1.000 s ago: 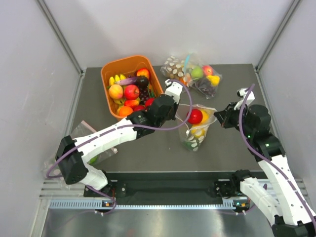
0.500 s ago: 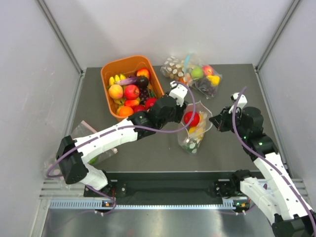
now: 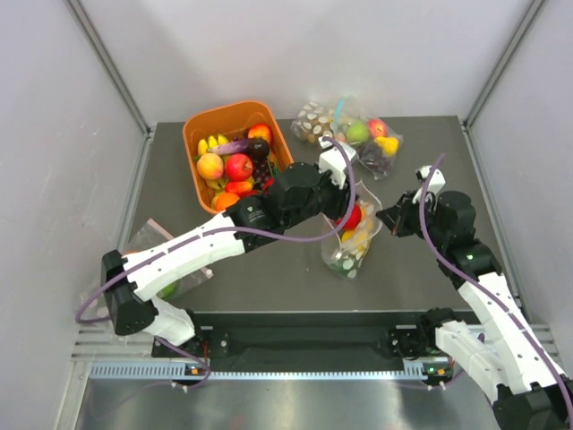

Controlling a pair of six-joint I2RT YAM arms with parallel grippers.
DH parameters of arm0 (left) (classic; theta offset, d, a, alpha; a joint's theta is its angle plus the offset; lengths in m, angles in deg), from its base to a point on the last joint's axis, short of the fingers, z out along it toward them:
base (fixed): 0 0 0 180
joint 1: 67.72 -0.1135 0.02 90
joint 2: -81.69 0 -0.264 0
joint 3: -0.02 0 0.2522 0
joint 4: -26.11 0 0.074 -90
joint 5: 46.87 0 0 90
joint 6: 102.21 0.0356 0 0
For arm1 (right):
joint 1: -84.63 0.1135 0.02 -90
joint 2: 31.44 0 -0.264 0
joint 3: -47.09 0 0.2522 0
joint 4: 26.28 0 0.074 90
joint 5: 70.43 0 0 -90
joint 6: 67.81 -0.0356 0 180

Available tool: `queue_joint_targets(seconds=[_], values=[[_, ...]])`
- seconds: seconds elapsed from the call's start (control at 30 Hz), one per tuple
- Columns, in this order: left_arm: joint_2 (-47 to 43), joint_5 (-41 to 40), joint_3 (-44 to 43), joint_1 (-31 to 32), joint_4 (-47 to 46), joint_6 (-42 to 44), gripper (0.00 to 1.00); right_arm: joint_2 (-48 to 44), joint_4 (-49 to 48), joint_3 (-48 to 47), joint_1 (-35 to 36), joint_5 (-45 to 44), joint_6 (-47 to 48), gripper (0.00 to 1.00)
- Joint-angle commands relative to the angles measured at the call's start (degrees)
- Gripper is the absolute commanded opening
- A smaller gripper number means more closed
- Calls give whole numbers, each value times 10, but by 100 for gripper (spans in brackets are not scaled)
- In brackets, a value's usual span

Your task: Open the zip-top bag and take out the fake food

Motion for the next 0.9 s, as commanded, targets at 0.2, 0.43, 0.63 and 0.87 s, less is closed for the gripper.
queue_joint_targets(seconds=[0.2, 0.43, 0.63, 0.87], values=[[126, 61, -100, -8, 55, -35, 36, -26, -4, -30, -4, 12, -3, 0], [170, 61, -94, -26, 50, -40, 40, -34, 1, -28, -4, 22, -3, 0], [211, 20, -97, -27, 44, -22, 46, -45, -3, -16, -4, 36, -7, 0], [236, 9, -76, -26, 21, -14, 57, -46, -10, 4, -4, 45, -10, 0]])
